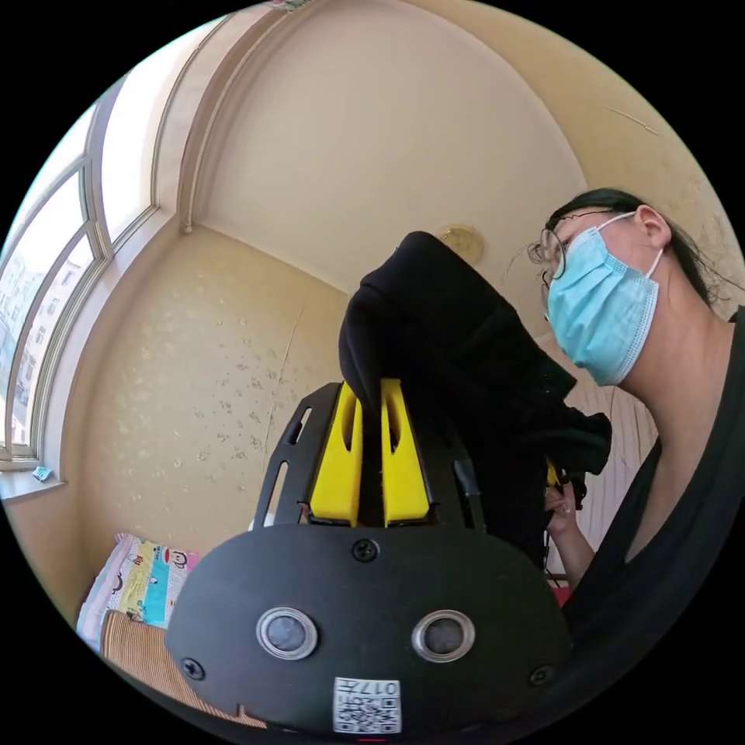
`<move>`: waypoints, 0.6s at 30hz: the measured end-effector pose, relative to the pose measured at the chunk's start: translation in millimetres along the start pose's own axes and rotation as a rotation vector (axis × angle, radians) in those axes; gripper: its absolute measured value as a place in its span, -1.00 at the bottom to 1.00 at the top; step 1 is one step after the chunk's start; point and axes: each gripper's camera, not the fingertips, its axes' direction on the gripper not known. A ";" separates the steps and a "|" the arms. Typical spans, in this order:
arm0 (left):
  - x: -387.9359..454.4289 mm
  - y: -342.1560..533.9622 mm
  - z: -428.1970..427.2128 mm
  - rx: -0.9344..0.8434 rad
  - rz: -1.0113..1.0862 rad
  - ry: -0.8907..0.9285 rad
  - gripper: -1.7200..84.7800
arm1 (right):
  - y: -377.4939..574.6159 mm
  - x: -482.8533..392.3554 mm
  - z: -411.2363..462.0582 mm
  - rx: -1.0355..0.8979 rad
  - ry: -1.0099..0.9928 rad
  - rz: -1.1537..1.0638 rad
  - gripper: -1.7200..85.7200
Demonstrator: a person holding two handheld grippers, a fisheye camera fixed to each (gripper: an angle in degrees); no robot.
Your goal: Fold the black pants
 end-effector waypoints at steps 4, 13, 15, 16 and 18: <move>-56.8 9.4 113.1 -0.192 -0.080 0.012 -0.87 | 0.9 87.0 23.8 -0.070 0.122 0.252 -0.89; -287.4 101.2 423.5 -0.755 -0.370 -0.366 -0.80 | -9.7 376.0 183.4 -0.545 0.912 0.310 -0.79; -317.8 150.8 429.1 -0.887 -0.372 -0.453 -0.80 | 35.2 419.8 191.9 -0.675 0.949 0.426 -0.79; -334.1 190.6 425.2 -0.984 -0.368 -0.478 -0.80 | 50.3 426.6 189.8 -0.708 0.942 0.463 -0.80; -352.5 258.5 409.0 -1.141 -0.350 -0.508 -0.80 | 123.0 433.9 171.2 -0.836 0.902 0.530 -0.80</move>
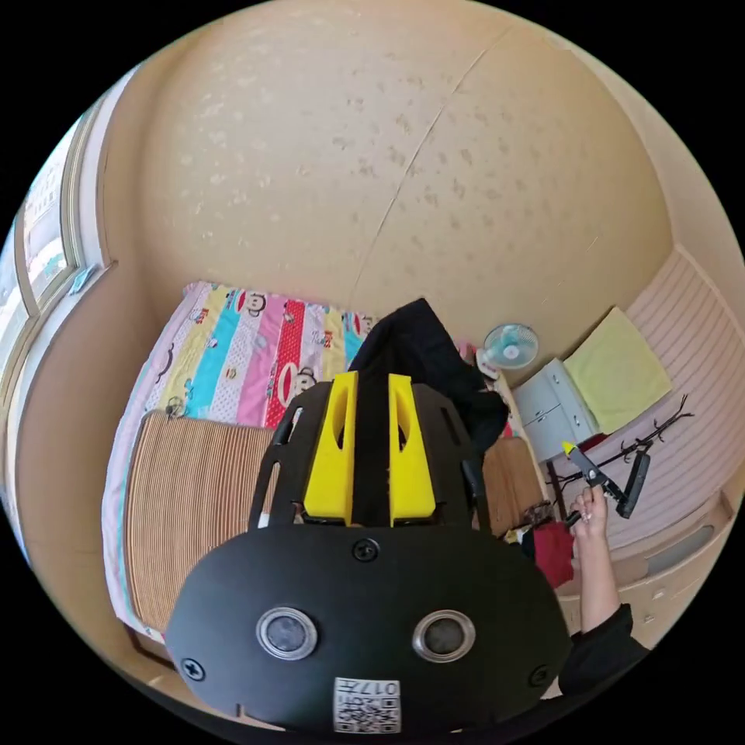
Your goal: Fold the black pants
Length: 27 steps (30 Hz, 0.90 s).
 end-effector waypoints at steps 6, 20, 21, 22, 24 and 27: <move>-85.7 158.1 178.6 -0.609 0.072 -0.231 -0.79 | 193.6 74.3 124.2 -0.565 0.117 0.095 -0.85; -147.2 212.5 279.3 -0.801 -0.004 0.097 -0.76 | 277.0 157.4 42.7 -0.620 0.026 0.482 -0.91; -149.0 210.2 286.8 -0.806 -0.012 0.133 -0.76 | 276.8 160.9 31.6 -0.607 0.020 0.506 -0.91; -152.7 208.1 293.8 -0.809 -0.025 0.167 -0.76 | 277.1 162.3 25.9 -0.601 0.018 0.515 -0.91; -161.3 204.4 302.7 -0.804 -0.051 0.163 -0.75 | 283.3 168.2 3.0 -0.583 0.022 0.549 -0.91; -172.1 201.0 321.2 -0.834 -0.048 0.148 -0.76 | 299.5 183.3 -22.6 -0.594 0.027 0.611 -0.91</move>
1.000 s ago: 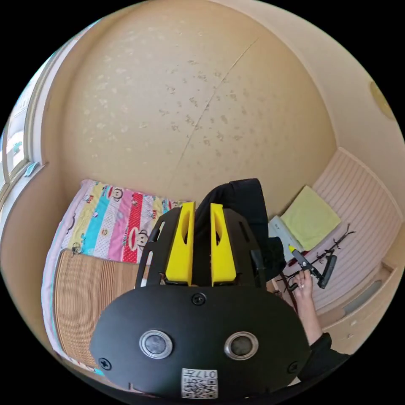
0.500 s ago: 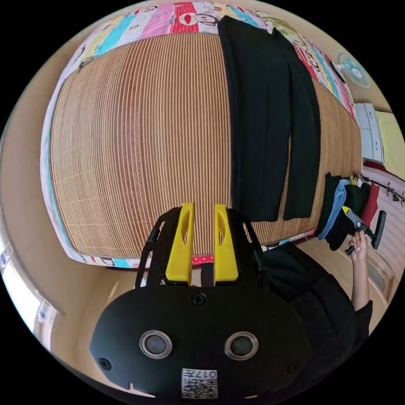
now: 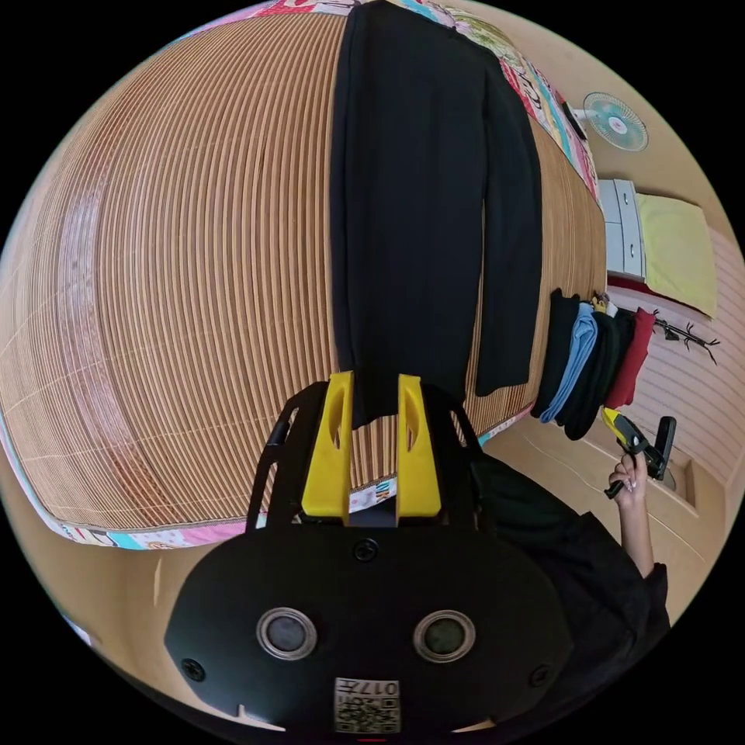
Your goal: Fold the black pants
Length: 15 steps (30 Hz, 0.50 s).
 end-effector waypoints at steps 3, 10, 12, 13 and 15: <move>-11.1 -7.8 15.1 -0.082 -0.036 -0.039 -0.78 | 12.3 27.7 -14.4 -0.018 0.007 0.033 -0.91; -34.6 -5.6 -28.7 -0.052 0.013 -0.012 -0.97 | 29.1 86.2 -35.0 0.024 -0.093 0.156 -0.91; -34.4 -0.3 -36.6 -0.078 0.025 -0.075 -0.97 | 25.9 105.1 -38.2 0.051 -0.153 0.197 -0.91; -29.0 6.9 -30.7 -0.141 0.076 -0.178 -0.97 | 24.3 109.1 -38.5 0.056 -0.160 0.202 -0.91; -22.6 24.9 -17.9 -0.198 0.160 -0.319 -0.97 | 16.3 120.2 -35.6 0.048 -0.161 0.211 -0.91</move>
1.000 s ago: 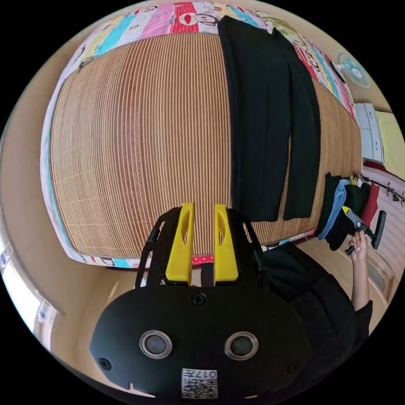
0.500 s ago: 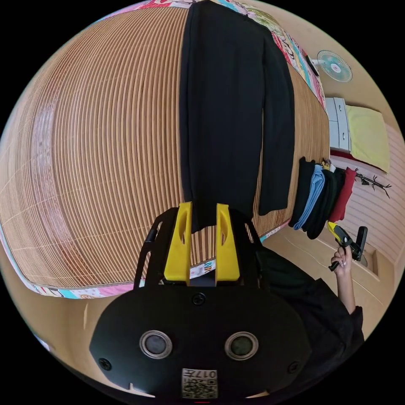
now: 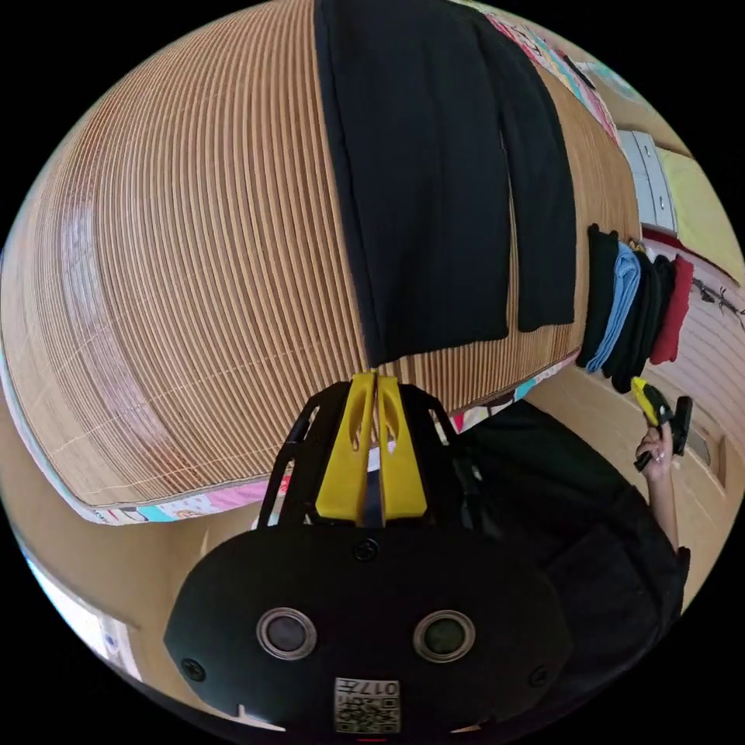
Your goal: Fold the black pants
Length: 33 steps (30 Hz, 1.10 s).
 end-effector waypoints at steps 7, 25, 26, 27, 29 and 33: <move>-48.7 62.2 27.6 0.042 -0.172 0.192 -0.89 | -27.2 3.2 34.0 -0.114 0.017 -0.048 -0.90; -89.9 -44.2 -14.1 0.190 -0.213 0.249 -0.70 | -137.1 -42.4 103.7 -0.317 0.390 -0.319 -0.74; -89.8 -48.5 -7.9 0.181 -0.220 0.247 -0.70 | -141.8 -38.6 110.6 -0.325 0.400 -0.323 -0.74; -89.9 -56.5 6.8 0.150 -0.238 0.242 -0.70 | -144.5 -32.2 119.9 -0.348 0.400 -0.327 -0.74; -87.9 -65.5 33.2 0.086 -0.243 0.255 -0.71 | -143.9 -19.9 136.8 -0.403 0.411 -0.334 -0.76; -79.2 -54.2 53.4 0.169 -0.254 0.144 -0.80 | -130.3 -8.6 138.0 -0.320 0.504 -0.414 -0.83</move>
